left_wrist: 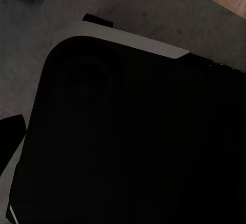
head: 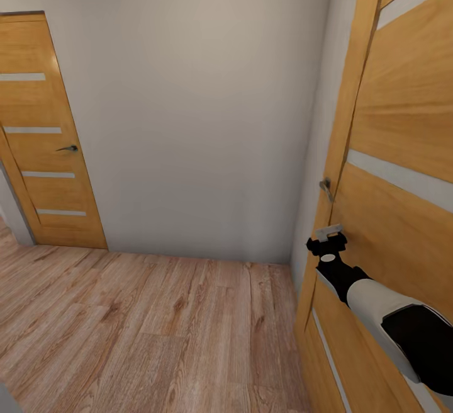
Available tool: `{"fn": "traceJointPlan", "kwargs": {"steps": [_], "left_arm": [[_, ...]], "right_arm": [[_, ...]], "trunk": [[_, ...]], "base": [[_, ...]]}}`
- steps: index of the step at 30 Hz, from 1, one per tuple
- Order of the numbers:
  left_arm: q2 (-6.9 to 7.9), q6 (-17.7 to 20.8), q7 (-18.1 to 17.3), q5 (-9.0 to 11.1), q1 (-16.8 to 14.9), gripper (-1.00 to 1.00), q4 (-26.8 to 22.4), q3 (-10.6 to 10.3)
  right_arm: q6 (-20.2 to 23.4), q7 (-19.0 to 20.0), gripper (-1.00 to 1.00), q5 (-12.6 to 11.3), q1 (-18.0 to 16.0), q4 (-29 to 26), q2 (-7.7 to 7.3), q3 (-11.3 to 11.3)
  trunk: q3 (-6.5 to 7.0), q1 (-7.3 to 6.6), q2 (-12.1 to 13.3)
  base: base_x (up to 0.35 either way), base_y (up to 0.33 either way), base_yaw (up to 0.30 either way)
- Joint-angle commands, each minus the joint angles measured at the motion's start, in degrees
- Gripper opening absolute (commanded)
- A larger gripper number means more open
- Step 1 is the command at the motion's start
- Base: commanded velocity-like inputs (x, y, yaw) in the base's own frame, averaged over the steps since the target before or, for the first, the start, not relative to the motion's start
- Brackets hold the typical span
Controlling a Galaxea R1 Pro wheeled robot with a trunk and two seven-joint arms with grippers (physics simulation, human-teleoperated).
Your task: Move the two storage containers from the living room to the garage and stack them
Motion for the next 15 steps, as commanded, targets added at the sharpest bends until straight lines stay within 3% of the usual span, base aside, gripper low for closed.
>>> {"fn": "traceJointPlan", "kwargs": {"steps": [1,15], "left_arm": [[-0.01,-0.1,0.0,0.2,0.0,1.0,0.0,0.1],[-0.01,-0.1,0.0,0.2,0.0,1.0,0.0,0.1]], "right_arm": [[-0.3,-0.3,1.0,-1.0,0.0,0.1,-0.34,-0.5],[-0.3,-0.4,1.0,-1.5,0.0,2.0,-0.95,-0.6]], "trunk": [[-0.06,0.0,0.0],[-0.06,0.0,0.0]], "base": [[0.0,0.0,0.0],[0.0,0.0,0.0]]}}
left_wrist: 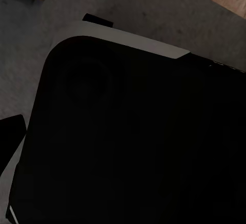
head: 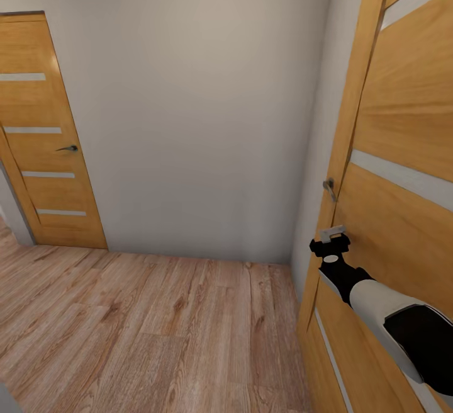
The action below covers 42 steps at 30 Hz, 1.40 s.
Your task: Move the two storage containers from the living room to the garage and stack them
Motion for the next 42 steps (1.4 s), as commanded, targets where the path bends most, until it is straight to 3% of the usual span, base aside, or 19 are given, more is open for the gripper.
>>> {"fn": "traceJointPlan", "kwargs": {"steps": [1,8,13,14,15,16,19,24,26,27,28,29,30,31,32,33,34,37,42], "left_arm": [[-0.01,-0.1,0.0,0.3,0.0,1.0,0.0,0.1],[-0.01,-0.1,0.0,0.2,0.0,1.0,0.0,0.1],[-0.01,-0.2,0.0,0.2,0.0,1.0,0.0,0.1],[-0.01,-0.2,0.0,0.2,0.0,1.0,0.0,0.1],[-0.01,-0.2,0.0,0.2,0.0,1.0,0.0,0.1],[-0.01,-0.1,0.0,0.2,0.0,1.0,0.0,0.1],[-0.01,-0.1,0.0,0.2,0.0,1.0,0.0,0.1],[-0.06,-0.1,0.0,0.2,0.0,1.0,0.0,0.0],[-0.08,-0.1,0.0,0.2,0.0,1.0,0.0,0.0],[-0.08,-0.1,0.0,0.2,0.0,1.0,0.0,0.0],[-0.09,-0.1,0.0,0.2,0.0,1.0,0.0,0.0],[-0.08,-0.1,0.0,0.2,0.0,1.0,-0.1,0.0],[-0.08,-0.1,0.0,0.2,0.0,1.0,0.0,0.0],[-0.08,-0.1,0.0,0.2,0.0,1.0,-0.1,0.0],[-0.08,-0.1,0.0,0.2,0.0,1.0,-0.1,0.0],[-0.09,-0.1,0.0,0.2,0.0,1.0,-0.1,0.0],[-0.09,-0.1,0.0,0.2,0.0,1.0,-0.1,0.0],[-0.1,-0.1,0.0,0.2,0.0,1.0,0.0,0.0],[-0.1,-0.1,0.0,0.2,0.0,1.0,-0.1,0.0]], "right_arm": [[-0.3,-0.4,1.0,-0.9,0.0,1.4,-0.21,-1.3],[-0.3,-0.4,1.0,-0.9,0.0,1.5,-0.95,-1.3],[-0.1,-0.4,1.0,-0.9,0.0,1.4,-0.13,-1.2],[-0.1,-0.4,1.0,-0.9,0.0,1.3,0.89,-1.2],[-0.1,-0.4,1.0,-0.9,0.0,1.3,2.85,-1.2],[-0.1,-0.4,1.0,-1.0,0.0,1.4,6.54,-1.2],[-0.4,-0.2,1.0,-1.0,0.0,4.9,13.18,-1.3],[-0.7,0.9,1.0,-1.0,-0.1,8.9,17.31,-1.3],[-0.8,1.2,1.0,-1.0,0.5,9.1,17.5,-1.3],[-0.9,1.6,1.0,-1.1,2.5,9.1,17.53,-1.3],[-1.1,2.0,1.0,-1.1,5.2,9.2,17.5,-1.4],[-2.3,2.5,1.0,-0.9,10.3,8.8,17.46,-1.3],[-2.6,2.6,1.0,-1.0,12.2,8.7,17.44,-1.3],[-2.2,3.2,1.0,-1.1,18.4,9.1,17.26,-1.3],[-1.9,3.4,1.0,-1.2,19.5,9.1,17.1,-1.3],[-1.6,3.7,1.0,-1.2,20.9,9.2,16.33,-1.3],[-1.3,4.0,1.0,-1.3,22.3,9.3,14.53,-1.3],[-1.1,5.0,1.0,-1.5,24.5,9.4,12.54,-1.3],[-1.1,8.1,1.0,-1.6,32.7,9.4,10.73,-1.3]], "trunk": [[-0.06,0.0,0.0],[-0.06,0.0,0.0],[-0.06,0.0,0.0],[-0.06,0.0,0.0],[-0.06,0.0,0.0],[-0.06,0.0,0.0],[-0.06,0.0,0.0],[-0.06,0.0,0.0],[-0.06,0.0,0.0],[-0.06,0.0,0.0],[-0.06,0.0,0.0],[-0.06,0.0,0.0],[-0.06,0.0,0.0],[-0.06,0.0,0.0],[-0.06,0.0,0.0],[-0.06,0.0,0.0],[-0.06,0.0,0.0],[-0.06,0.0,0.0],[-0.06,0.0,0.0]], "base": [[0.0,0.0,0.0],[0.0,0.0,0.0],[0.0,0.0,0.0],[0.0,0.0,0.0],[0.0,0.0,0.0],[0.0,0.0,0.0],[0.0,0.0,0.0],[0.0,0.0,0.0],[0.0,0.0,0.0],[0.0,0.0,0.0],[0.0,0.0,0.0],[0.0,0.0,0.0],[0.0,0.0,0.0],[0.0,0.0,0.0],[0.0,0.0,0.0],[0.0,0.0,0.0],[0.0,0.0,0.0],[0.0,0.0,0.0],[0.0,0.0,0.0]]}}
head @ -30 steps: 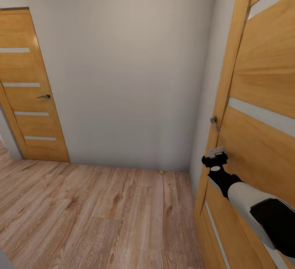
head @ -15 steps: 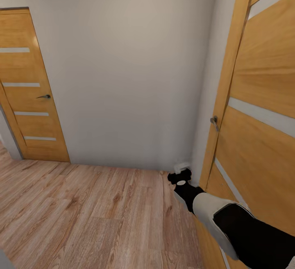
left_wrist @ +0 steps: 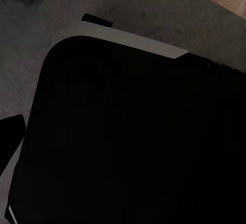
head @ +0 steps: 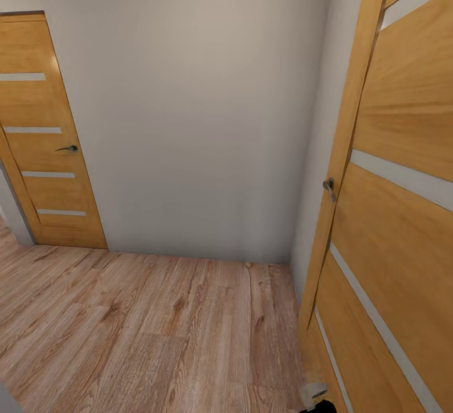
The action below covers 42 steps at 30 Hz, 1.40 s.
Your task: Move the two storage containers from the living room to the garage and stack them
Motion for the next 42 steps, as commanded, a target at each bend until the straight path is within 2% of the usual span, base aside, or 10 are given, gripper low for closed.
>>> {"fn": "traceJointPlan", "kwargs": {"steps": [1,6,11,14,16,21,42], "left_arm": [[-0.01,-0.1,-0.1,0.2,0.0,1.0,0.0,0.1],[0.05,-0.1,-0.1,0.2,0.0,1.0,0.0,0.1],[0.07,-0.2,-0.1,0.3,0.0,1.0,0.0,0.1],[0.08,-0.2,-0.1,0.3,0.0,1.0,0.0,0.1],[0.08,-0.2,-0.1,0.3,0.0,1.0,0.0,0.2],[0.06,-0.2,-0.1,0.3,0.0,1.0,0.0,0.2],[-0.1,-0.2,-0.1,0.3,0.0,1.0,0.0,0.2]], "right_arm": [[-0.4,0.4,1.0,-0.5,2.1,0.2,-0.23,0.6],[-0.4,2.1,1.0,-0.6,8.5,0.2,-0.75,0.6],[-0.8,5.2,1.0,-0.6,14.4,0.2,-2.0,0.6],[-3.4,6.3,1.0,-0.5,18.7,0.2,-2.51,0.6],[-5.0,6.5,1.0,-0.5,20.3,0.2,-2.75,0.6],[-6.6,6.7,1.0,-0.4,21.8,0.2,-3.08,0.6],[-6.9,7.0,1.0,-0.3,22.2,0.2,-3.18,0.7]], "trunk": [[-0.04,0.0,0.0],[-0.04,0.0,0.0],[-0.04,0.0,0.0],[-0.04,0.0,0.0],[-0.04,0.0,0.0],[-0.04,0.0,0.0],[-0.04,0.0,0.0]], "base": [[0.0,0.0,0.0],[0.0,0.0,0.0],[0.0,0.0,0.0],[0.0,0.0,0.0],[0.0,0.0,0.0],[0.0,0.0,0.0],[0.0,0.0,0.0]]}}
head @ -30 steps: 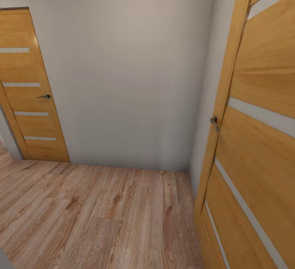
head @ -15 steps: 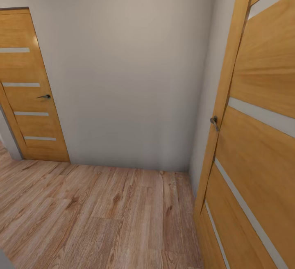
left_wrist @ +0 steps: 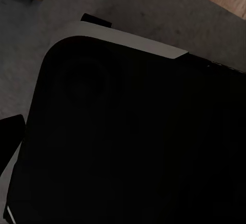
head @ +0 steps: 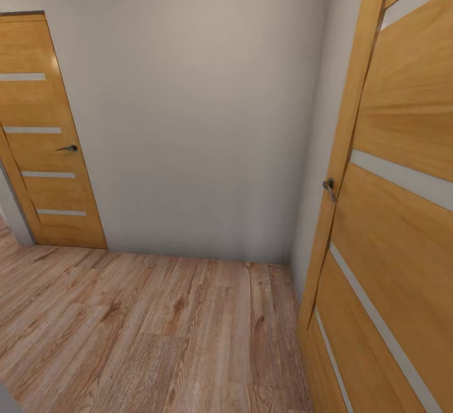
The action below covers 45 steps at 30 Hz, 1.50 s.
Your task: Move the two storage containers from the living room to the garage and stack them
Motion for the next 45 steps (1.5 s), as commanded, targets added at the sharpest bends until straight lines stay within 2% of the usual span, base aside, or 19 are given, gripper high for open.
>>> {"fn": "traceJointPlan", "kwargs": {"steps": [1,32,45], "left_arm": [[-0.01,-0.1,0.0,0.3,0.0,1.0,0.0,0.1],[-0.01,-0.1,0.0,0.2,0.0,1.0,0.0,0.1],[0.02,-0.1,0.0,0.2,0.0,1.0,0.0,0.1]], "right_arm": [[-0.4,0.0,1.0,-0.7,-0.1,0.2,0.0,0.5],[-0.4,0.0,1.0,-0.7,-0.1,0.1,-0.07,0.5],[-0.4,0.0,1.0,-0.7,-0.1,0.1,-0.07,0.5]], "trunk": [[-0.05,0.0,0.0],[-0.05,0.0,0.0],[-0.05,0.0,0.0]], "base": [[0.0,0.0,0.0],[0.003,0.015,0.0],[0.274,0.0,0.0]]}}
